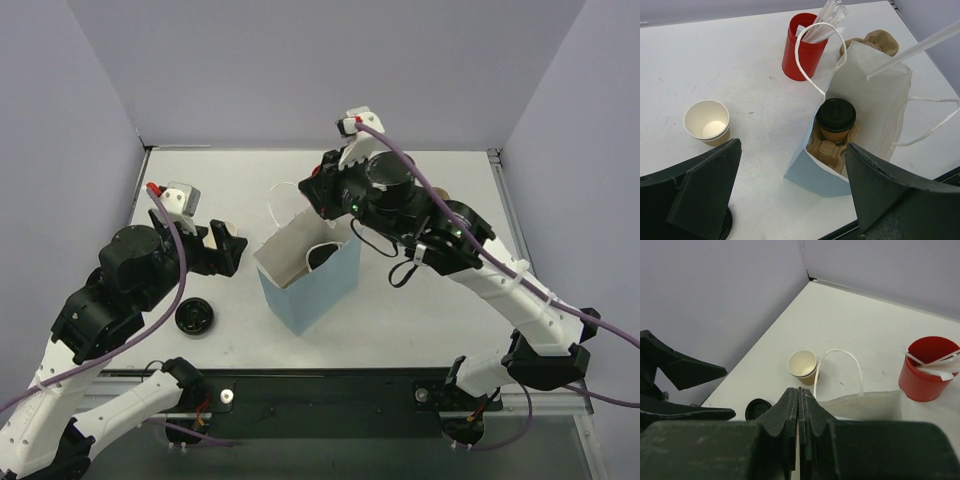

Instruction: Pack the takeout coffee

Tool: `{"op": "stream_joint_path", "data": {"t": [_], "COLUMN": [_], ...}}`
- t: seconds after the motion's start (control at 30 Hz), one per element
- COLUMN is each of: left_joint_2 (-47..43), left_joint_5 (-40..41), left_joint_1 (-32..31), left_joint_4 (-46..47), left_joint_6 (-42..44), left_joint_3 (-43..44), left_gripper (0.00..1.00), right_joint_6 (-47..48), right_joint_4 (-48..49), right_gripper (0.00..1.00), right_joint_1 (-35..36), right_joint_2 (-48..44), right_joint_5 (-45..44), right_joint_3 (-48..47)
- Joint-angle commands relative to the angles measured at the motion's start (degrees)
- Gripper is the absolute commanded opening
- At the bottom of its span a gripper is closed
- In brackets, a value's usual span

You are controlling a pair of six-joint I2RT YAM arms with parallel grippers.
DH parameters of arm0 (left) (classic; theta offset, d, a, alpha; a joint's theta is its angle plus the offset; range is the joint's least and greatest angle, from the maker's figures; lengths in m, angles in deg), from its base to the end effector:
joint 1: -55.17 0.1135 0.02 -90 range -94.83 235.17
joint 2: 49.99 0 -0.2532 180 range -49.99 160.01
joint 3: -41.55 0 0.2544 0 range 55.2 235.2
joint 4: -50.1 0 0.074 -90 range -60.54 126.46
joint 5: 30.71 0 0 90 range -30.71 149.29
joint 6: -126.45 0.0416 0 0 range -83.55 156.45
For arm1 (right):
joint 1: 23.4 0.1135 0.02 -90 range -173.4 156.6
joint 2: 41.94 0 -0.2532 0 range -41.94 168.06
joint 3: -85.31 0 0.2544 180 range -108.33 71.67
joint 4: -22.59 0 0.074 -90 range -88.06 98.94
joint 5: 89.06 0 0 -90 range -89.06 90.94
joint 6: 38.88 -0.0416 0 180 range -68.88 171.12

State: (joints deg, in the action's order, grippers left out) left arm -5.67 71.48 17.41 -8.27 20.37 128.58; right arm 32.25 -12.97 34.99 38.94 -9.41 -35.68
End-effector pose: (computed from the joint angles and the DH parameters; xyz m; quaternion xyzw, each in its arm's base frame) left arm 0.1130 -0.0764 0.4320 0.0860 0.7903 -0.1966 0.5740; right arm 0.1578 0.2422 0.5365 -0.1661 0.6583 0.4089 0.6097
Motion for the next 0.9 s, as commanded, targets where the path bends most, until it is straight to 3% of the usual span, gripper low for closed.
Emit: {"op": "stream_joint_path", "data": {"t": [0.0,0.47,0.6,0.67,0.87], "left_joint_2": [-1.2,-4.2,-4.7,-4.7,-3.1], "left_joint_5": [0.3,2.3,1.9,2.0,1.3], "left_joint_1": [0.2,0.2,0.2,0.2,0.2], "left_joint_4": [2.3,3.1,4.0,4.1,5.4], "left_joint_6": [-0.3,-2.7,-4.1,-4.6,-4.0], "left_joint_3": [0.7,-2.2,-3.6,-3.3,-0.5], "left_gripper": [0.95,0.95,0.95,0.95,0.95], "right_joint_6": [-2.2,-10.4,-10.8,-10.9,-8.2], "right_joint_4": [6.2,8.0,4.0,0.8,-5.0], "right_gripper": [0.00,0.00,0.16,0.30,0.47], "right_joint_1": [1.8,6.2,6.5,6.6,6.5], "right_joint_2": [0.9,2.8,3.2,3.1,0.2], "right_joint_5": [0.1,-1.3,-4.1,-6.4,-10.7], "right_joint_3": [3.3,16.1,14.4,12.5,9.1]}}
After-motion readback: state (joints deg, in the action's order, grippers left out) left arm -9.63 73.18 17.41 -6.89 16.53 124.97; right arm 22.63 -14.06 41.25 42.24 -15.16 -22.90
